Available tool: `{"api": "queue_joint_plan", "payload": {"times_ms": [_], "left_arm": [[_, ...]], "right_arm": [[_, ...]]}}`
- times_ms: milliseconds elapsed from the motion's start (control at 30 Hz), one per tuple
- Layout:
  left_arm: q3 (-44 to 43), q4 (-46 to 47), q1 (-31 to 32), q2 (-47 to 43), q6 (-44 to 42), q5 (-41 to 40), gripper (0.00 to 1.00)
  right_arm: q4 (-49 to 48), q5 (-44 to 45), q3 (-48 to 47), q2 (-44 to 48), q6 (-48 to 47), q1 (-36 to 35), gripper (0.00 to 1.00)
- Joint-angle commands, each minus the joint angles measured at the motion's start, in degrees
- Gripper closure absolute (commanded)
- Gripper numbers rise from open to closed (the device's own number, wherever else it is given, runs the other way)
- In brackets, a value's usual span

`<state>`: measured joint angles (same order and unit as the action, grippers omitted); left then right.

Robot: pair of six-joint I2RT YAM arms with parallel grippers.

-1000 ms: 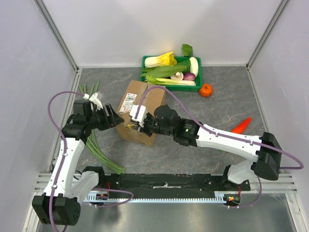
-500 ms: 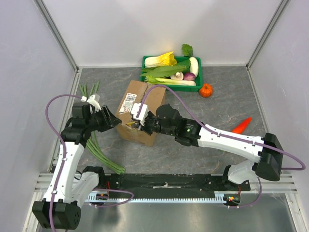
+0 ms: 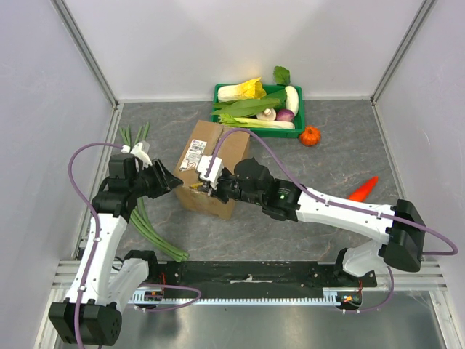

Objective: Unpack the express box

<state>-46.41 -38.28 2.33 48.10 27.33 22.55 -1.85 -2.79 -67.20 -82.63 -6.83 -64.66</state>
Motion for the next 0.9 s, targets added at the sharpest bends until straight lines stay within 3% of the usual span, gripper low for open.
{"api": "queue_joint_plan", "payload": {"times_ms": [0, 200, 700, 867], "left_arm": [[1.8, 0.0, -0.2, 0.3, 1.4, -2.2, 0.53], [1.9, -0.6, -0.1, 1.2, 3.1, -3.8, 0.57], [1.3, -4.2, -0.1, 5.5, 3.5, -10.7, 0.98], [1.0, -4.3, -0.2, 6.0, 2.6, -11.4, 0.98]], "right_arm": [[-1.5, 0.7, 1.5, -0.2, 0.4, -0.4, 1.0], [0.2, 0.9, 4.4, 1.8, 1.1, -0.3, 1.0], [4.9, 6.6, 10.4, 7.1, -2.7, -0.4, 1.0], [6.3, 8.4, 10.8, 7.7, -4.8, -0.3, 1.0]]}}
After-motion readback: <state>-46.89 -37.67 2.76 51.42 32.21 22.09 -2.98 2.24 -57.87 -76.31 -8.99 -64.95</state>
